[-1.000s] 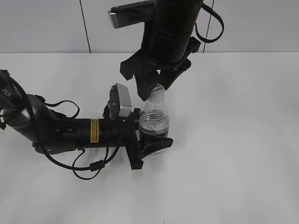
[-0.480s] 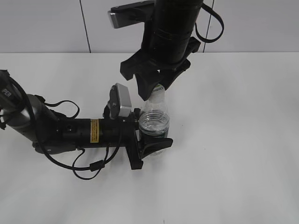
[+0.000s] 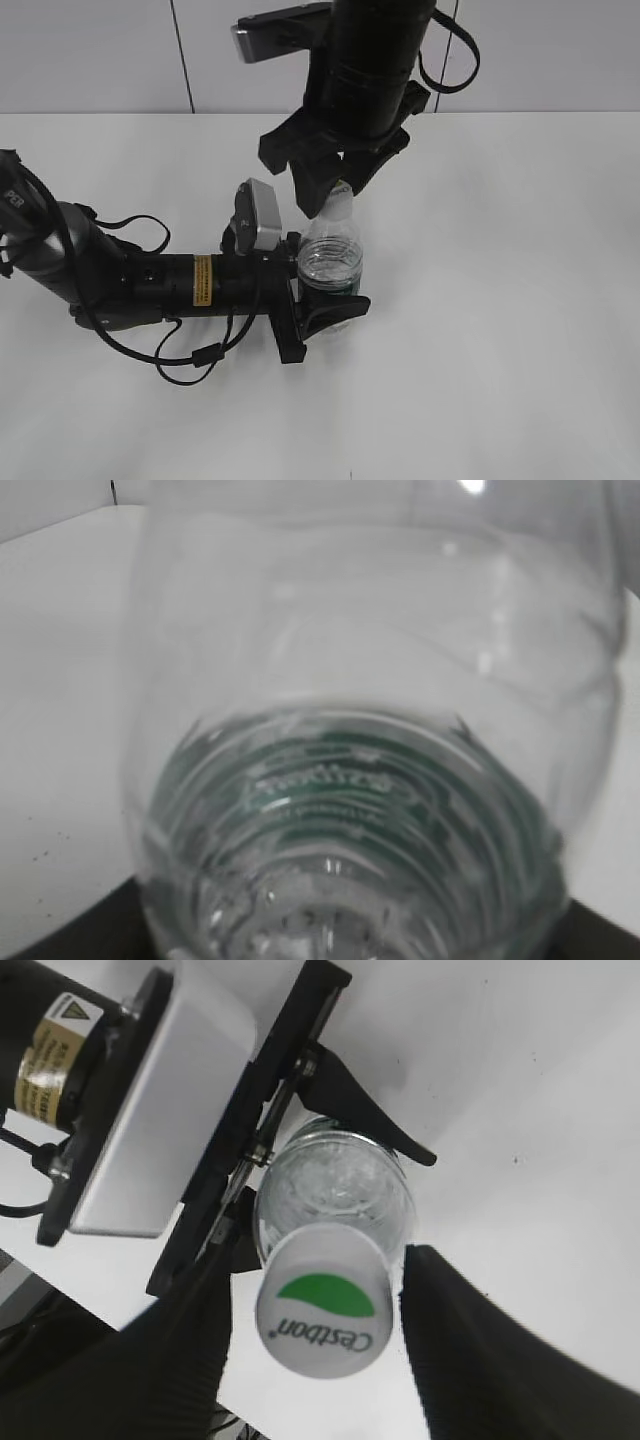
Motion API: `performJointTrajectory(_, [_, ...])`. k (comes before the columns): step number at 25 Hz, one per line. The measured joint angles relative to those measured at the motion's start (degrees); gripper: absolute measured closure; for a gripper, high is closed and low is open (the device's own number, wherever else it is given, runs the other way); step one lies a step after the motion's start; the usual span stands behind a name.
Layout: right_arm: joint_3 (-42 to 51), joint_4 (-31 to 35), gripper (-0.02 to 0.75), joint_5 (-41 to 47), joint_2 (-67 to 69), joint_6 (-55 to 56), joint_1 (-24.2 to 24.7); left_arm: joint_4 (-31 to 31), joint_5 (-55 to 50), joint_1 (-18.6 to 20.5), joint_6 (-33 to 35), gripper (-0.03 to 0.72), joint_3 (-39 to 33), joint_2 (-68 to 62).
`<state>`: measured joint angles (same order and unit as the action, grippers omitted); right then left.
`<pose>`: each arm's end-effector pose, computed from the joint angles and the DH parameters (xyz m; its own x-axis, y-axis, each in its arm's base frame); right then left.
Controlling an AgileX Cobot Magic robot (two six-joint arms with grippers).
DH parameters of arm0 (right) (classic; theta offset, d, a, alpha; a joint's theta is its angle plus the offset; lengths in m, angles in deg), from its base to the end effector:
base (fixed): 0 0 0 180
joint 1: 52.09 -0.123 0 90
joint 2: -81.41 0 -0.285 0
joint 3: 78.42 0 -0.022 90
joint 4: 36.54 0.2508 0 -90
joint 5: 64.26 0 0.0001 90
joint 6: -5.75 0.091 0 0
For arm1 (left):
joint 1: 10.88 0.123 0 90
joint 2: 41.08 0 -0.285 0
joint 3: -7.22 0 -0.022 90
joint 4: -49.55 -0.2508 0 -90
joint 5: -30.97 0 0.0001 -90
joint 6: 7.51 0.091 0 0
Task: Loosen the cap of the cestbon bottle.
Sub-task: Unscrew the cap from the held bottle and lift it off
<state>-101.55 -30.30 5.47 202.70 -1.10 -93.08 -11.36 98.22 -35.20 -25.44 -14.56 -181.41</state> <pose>0.3098 0.2815 0.2642 -0.6807 -0.6990 -0.2191 -0.7268 0.6820 0.0820 0.3042 -0.2179 0.0520 -0.0720 0.2211 -0.9726 0.9836 0.1772 -0.0326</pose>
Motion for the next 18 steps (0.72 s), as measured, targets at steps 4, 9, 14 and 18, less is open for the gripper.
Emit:
performJointTrajectory(4, [0.92,0.0,0.292,0.0,-0.6,-0.15,0.0,0.0,0.0,0.0,0.0,0.276,0.0,0.0])
performJointTrajectory(9, [0.92,0.0,0.286,0.0,-0.85,-0.24,0.0,0.0,0.0,0.0,0.0,0.276,0.0,0.0])
performJointTrajectory(14, [0.92,0.0,0.29,0.0,-0.85,-0.36,0.0,0.0,0.0,0.0,0.0,0.276,0.0,0.0])
performJointTrajectory(18, [0.92,-0.01,0.403,0.0,-0.85,-0.36,0.0,-0.07,0.0,0.0,0.0,0.276,0.0,0.0])
